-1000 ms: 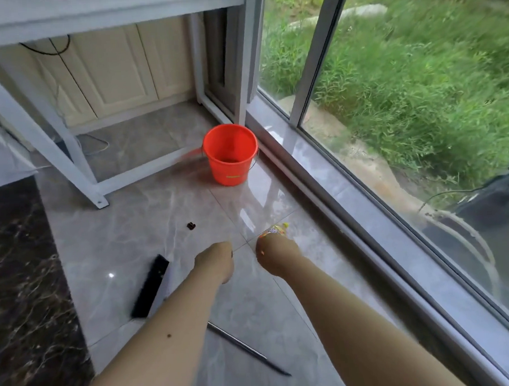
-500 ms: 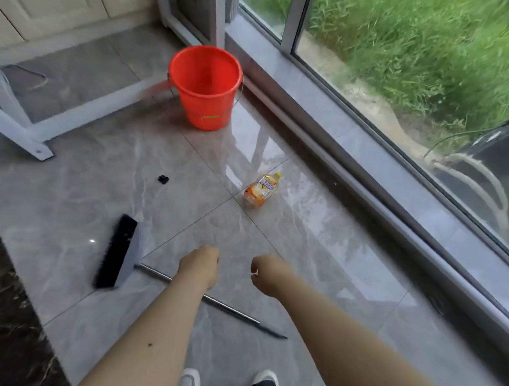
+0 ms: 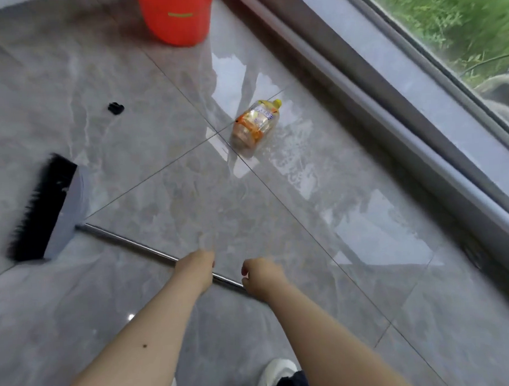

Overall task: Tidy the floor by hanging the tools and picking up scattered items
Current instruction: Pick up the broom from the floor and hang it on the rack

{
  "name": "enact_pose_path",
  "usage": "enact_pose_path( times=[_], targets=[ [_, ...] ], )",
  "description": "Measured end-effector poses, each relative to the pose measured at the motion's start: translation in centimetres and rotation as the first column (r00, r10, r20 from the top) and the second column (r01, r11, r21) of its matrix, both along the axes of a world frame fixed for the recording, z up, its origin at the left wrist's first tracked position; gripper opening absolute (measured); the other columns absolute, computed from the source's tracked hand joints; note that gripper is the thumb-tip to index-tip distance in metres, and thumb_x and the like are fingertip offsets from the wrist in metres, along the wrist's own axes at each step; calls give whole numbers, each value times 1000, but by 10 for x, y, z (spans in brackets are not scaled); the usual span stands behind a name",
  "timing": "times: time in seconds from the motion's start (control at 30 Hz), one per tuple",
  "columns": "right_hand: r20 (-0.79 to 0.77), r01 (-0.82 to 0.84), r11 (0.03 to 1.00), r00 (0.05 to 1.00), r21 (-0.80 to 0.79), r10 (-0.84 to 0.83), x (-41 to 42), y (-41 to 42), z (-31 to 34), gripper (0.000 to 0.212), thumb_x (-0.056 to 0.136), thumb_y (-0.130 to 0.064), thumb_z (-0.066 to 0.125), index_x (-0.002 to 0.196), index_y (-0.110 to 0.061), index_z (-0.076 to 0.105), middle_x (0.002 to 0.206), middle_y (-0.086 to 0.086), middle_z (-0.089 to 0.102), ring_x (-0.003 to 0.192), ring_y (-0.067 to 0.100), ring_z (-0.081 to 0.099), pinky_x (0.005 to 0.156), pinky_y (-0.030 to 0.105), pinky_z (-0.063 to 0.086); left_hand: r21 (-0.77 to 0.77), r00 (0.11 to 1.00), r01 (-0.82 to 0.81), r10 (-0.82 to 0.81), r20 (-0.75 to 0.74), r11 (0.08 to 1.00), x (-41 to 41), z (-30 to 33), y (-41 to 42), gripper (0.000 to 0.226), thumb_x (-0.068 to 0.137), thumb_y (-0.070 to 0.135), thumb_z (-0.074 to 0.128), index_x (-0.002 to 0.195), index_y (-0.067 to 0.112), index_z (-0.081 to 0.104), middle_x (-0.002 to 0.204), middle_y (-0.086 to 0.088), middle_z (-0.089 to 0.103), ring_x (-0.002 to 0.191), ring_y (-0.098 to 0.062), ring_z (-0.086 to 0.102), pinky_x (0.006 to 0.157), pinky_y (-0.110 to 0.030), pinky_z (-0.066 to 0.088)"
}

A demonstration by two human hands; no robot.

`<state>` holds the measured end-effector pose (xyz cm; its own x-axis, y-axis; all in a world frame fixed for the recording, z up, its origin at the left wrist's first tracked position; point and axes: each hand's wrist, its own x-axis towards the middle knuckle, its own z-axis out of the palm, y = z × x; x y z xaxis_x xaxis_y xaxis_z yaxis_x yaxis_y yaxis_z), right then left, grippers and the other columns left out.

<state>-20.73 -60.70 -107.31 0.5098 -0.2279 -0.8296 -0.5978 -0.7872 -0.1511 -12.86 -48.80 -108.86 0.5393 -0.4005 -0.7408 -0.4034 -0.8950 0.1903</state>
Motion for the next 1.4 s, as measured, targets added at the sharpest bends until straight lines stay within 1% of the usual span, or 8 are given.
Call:
enact_pose_path(
  times=[0.13, 0.33, 0.57, 0.77, 1.0, 1.1, 1.27, 1.4],
  targets=[
    [5, 3, 1000, 1000, 6, -3, -14, 11, -58, 33, 92, -12, 49, 125, -11, 55, 133, 13, 55, 122, 31, 54, 99, 35, 45, 22, 996, 89, -89, 11, 996, -14, -57, -2, 31, 92, 8, 47, 121, 15, 56, 130, -10, 58, 123, -29, 55, 99, -36, 45],
    [82, -17, 998, 996, -58, 22, -24, 21, -113, 35, 91, -10, 50, 126, -10, 50, 131, 13, 52, 121, 30, 53, 97, 35, 45, -2, 951, 271, -267, 153, 963, -23, -116, -2, 40, 88, 3, 49, 126, 15, 49, 133, -6, 49, 130, -24, 45, 102, -33, 41],
    [104, -37, 995, 994, -91, 46, -25, 21, -142, 35, 90, -2, 46, 123, -7, 52, 130, 14, 55, 124, 30, 48, 99, 36, 40, 69, 909, 360, -367, 200, 930, -17, -143, -4, 39, 89, 5, 50, 126, 18, 50, 134, -3, 50, 132, -22, 44, 105, -33, 34],
    [105, -53, 995, 993, -82, 62, -21, 14, -145, 32, 89, 1, 44, 120, -6, 52, 128, 15, 56, 121, 31, 51, 98, 38, 40, 122, 858, 471, -486, 163, 873, -12, -146, -13, 35, 94, 7, 43, 127, 17, 48, 135, -3, 50, 130, -23, 45, 103, -35, 36],
    [113, -63, 989, 991, -136, 78, -8, -15, -91, 26, 88, -2, 53, 114, -7, 57, 119, 14, 63, 111, 33, 57, 92, 35, 40, 106, 901, 420, -428, 74, 901, 3, -91, -34, 38, 94, 17, 49, 131, 15, 41, 132, -7, 58, 125, -25, 53, 98, -35, 43],
    [130, -74, 984, 987, -165, 96, 3, -35, -44, 24, 88, -2, 56, 110, -10, 61, 114, 12, 65, 107, 31, 60, 87, 34, 42, 86, 913, 399, -404, 52, 913, 11, -45, -51, 39, 96, 18, 46, 134, 14, 39, 130, -11, 58, 124, -28, 53, 96, -36, 44],
    [206, -92, 972, 969, -218, 138, 24, -71, 55, 20, 91, -3, 54, 107, -10, 63, 109, 11, 64, 101, 30, 59, 70, 34, 36, -5, 946, 323, -323, 42, 946, 24, 58, -78, 27, 98, 17, 40, 122, 13, 51, 128, -12, 58, 121, -29, 54, 93, -35, 44],
    [363, -114, 954, 907, -278, 214, 42, -97, 146, 22, 89, -5, 55, 108, -11, 66, 107, 10, 66, 103, 30, 59, 86, 34, 40, -28, 974, 224, -224, -12, 974, 37, 144, -104, 28, 98, 15, 38, 123, 12, 51, 126, -13, 57, 116, -30, 56, 93, -33, 45]
  ],
)
